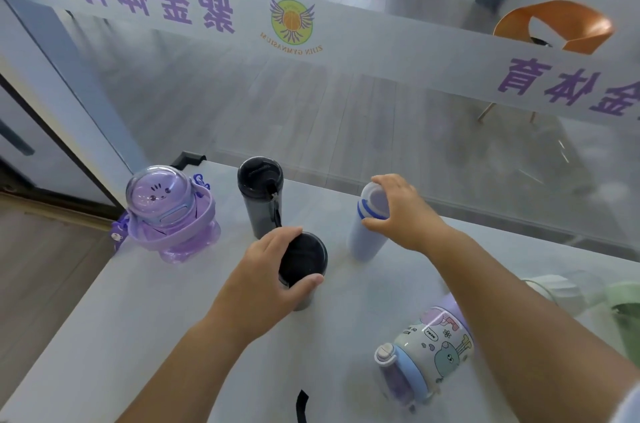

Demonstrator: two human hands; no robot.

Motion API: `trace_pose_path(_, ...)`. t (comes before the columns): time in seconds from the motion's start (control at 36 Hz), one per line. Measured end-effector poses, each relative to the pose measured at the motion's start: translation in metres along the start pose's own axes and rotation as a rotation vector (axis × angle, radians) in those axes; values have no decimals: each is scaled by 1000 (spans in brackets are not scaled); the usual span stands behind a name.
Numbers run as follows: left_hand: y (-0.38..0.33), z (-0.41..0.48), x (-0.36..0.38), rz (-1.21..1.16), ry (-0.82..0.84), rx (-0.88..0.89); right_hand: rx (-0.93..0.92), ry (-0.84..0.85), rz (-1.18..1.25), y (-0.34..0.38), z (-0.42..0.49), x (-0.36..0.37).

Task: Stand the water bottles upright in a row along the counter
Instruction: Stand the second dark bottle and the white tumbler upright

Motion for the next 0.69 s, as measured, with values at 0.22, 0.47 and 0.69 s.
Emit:
trace_pose_path(0.22, -6, -2, -2, 57, 11, 6, 13, -18, -36, -1, -6, 0)
trace_pose_path(0.47, -41, -9, -25, 118, -88, 151, -18, -201, 48, -2, -33, -29)
trace_pose_path(0.69, -83, -28, -5, 38, 38, 312, 102, -298, 86, -36, -105, -42)
Point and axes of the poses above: each hand's wrist, its own z-axis towards the middle knuckle, its own x-axis out of the palm, y = z × x, the point moved 10 cm from there along z, towards the middle knuckle, and after that the axes turned 1 degree about -y, right-handed, at the moved point
